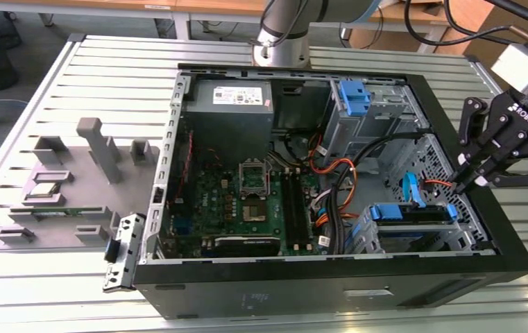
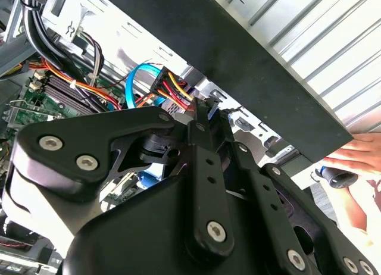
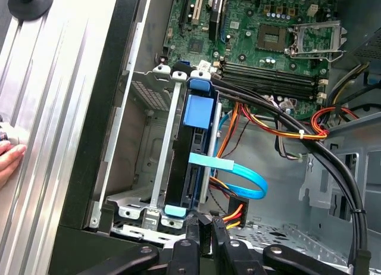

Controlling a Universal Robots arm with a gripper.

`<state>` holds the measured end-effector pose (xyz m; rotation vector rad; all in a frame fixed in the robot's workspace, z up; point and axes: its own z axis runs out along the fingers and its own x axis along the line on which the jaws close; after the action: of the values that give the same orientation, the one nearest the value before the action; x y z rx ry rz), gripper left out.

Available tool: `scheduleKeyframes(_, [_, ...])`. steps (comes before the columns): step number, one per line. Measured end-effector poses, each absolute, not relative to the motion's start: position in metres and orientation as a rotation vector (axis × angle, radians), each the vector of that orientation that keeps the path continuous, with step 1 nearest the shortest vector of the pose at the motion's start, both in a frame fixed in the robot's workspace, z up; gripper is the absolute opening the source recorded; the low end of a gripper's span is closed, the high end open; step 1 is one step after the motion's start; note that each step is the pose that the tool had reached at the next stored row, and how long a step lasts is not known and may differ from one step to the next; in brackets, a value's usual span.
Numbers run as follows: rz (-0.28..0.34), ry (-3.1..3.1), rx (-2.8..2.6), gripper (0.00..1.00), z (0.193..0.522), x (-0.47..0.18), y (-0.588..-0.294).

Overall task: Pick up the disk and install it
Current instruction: 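Insert the second disk wire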

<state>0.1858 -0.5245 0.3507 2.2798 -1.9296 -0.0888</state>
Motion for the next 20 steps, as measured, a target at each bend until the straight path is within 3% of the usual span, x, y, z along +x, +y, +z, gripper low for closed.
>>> scheduleKeyframes(3, [-0.089, -1.93, 2.28, 0.22, 0.3507, 0.1858, -0.5246])
scheduleKeyframes(4, [-0.089, -1.93, 2.28, 0.17, 0.3507, 0.1858, -0.5246])
scheduleKeyframes(15, [-0.092, -1.929, 2.279, 0.17, 0.3506, 0.1859, -0.5245])
scheduleKeyframes(18, [-0.141, -1.907, 2.257, 0.17, 0.3501, 0.1862, -0.5246])
scheduleKeyframes(20, [-0.142, -1.906, 2.256, 0.17, 0.3501, 0.1862, -0.5245])
